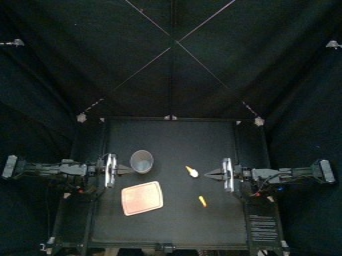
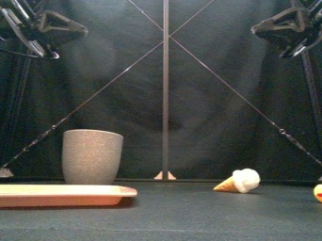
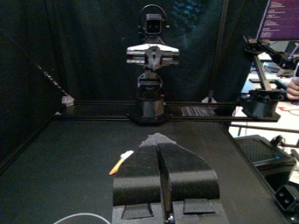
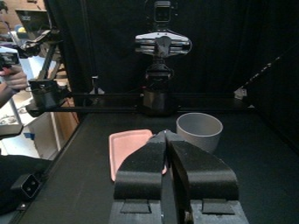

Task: Pick the shrimp then place it on the pink plate
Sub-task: Pick the shrimp

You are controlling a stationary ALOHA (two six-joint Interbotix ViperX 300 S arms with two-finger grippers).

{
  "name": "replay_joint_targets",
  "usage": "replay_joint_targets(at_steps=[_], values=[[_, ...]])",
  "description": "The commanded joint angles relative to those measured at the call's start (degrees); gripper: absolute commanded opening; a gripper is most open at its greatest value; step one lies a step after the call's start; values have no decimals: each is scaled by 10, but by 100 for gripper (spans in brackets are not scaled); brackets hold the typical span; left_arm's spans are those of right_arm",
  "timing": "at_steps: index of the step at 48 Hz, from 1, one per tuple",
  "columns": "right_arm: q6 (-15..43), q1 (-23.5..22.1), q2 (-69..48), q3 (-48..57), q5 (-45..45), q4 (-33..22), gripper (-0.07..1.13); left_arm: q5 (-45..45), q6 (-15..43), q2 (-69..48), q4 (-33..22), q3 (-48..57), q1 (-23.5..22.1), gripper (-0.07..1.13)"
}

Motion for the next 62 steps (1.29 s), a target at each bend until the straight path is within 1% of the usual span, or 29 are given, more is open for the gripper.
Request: replay_joint_targets(at_steps=[1, 7, 10, 16, 20, 24, 29, 38, 48, 54, 62], values=[[1, -1, 15, 1, 1, 2, 7, 2, 0, 13, -4, -15, 7, -4], [11, -3, 39, 4, 5, 8, 8, 7, 0, 31, -4, -20, 4, -1], [19, 0, 55, 3, 5, 19, 8, 7, 0, 42, -4, -22, 4, -1], [47, 17, 83, 3, 2, 72, 13, 7, -1, 68, -4, -27, 4, 0], [64, 36, 102, 5, -1, 109, 18, 6, -2, 80, -4, -30, 4, 0], [68, 59, 126, 14, -7, 133, 22, 4, -2, 83, -4, -30, 3, 0], [67, 68, 149, 33, -22, 132, 23, -6, -2, 83, -4, -28, 3, 0], [65, 67, 174, 76, -96, 116, 23, -18, -2, 83, -4, -25, 3, 0], [69, 67, 173, 129, -168, 118, 23, -18, -3, 83, -10, -25, 3, 0], [70, 76, 175, 140, -184, 144, 23, -18, -2, 83, -14, -24, 3, 0], [70, 119, 191, 130, -183, 175, 23, -18, -3, 83, -15, -20, 2, 0]])
